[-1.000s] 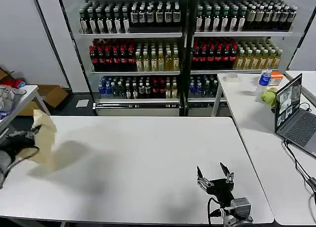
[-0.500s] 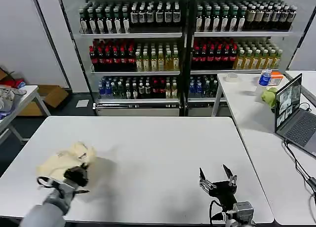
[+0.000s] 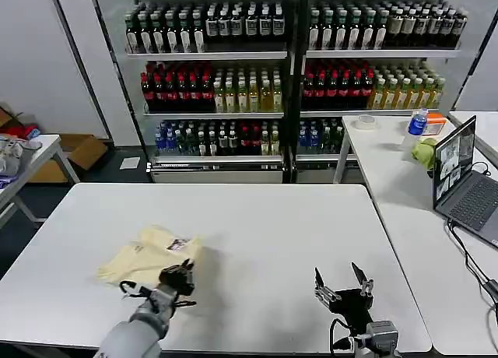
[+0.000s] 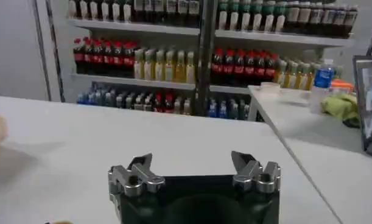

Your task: Fold and organize the clothes.

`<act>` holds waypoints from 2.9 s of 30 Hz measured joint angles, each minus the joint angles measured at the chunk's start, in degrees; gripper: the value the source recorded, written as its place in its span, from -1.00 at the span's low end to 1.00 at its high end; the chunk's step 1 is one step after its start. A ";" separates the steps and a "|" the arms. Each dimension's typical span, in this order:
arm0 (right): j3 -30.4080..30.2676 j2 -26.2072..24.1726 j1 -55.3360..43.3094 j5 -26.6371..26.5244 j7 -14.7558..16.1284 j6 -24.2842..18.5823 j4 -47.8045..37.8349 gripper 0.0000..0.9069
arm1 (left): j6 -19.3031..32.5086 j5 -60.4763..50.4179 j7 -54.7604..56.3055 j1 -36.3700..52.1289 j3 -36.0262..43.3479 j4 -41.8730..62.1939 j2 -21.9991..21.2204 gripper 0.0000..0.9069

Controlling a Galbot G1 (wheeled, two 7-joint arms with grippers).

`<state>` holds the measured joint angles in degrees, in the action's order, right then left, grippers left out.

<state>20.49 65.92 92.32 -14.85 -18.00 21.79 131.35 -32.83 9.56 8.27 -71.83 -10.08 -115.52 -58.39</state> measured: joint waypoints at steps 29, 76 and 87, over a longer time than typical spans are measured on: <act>-3.10 0.23 -8.87 -10.03 -0.98 0.05 -4.24 1.00 | 5.62 24.77 3.53 12.83 4.11 6.18 -9.08 1.00; -15.95 21.66 -46.48 -43.38 -20.03 8.66 -39.00 -1.00 | 9.58 31.94 5.82 -16.35 -32.84 -13.12 -5.67 1.00; -15.46 22.37 -49.06 -43.59 -20.71 8.98 -42.80 -1.00 | 9.74 32.09 5.81 -16.34 -33.20 -13.01 -5.63 1.00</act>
<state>5.03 88.29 43.27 -58.45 -38.70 30.77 88.56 -23.08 41.66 14.08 -88.18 -43.28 -128.52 -64.02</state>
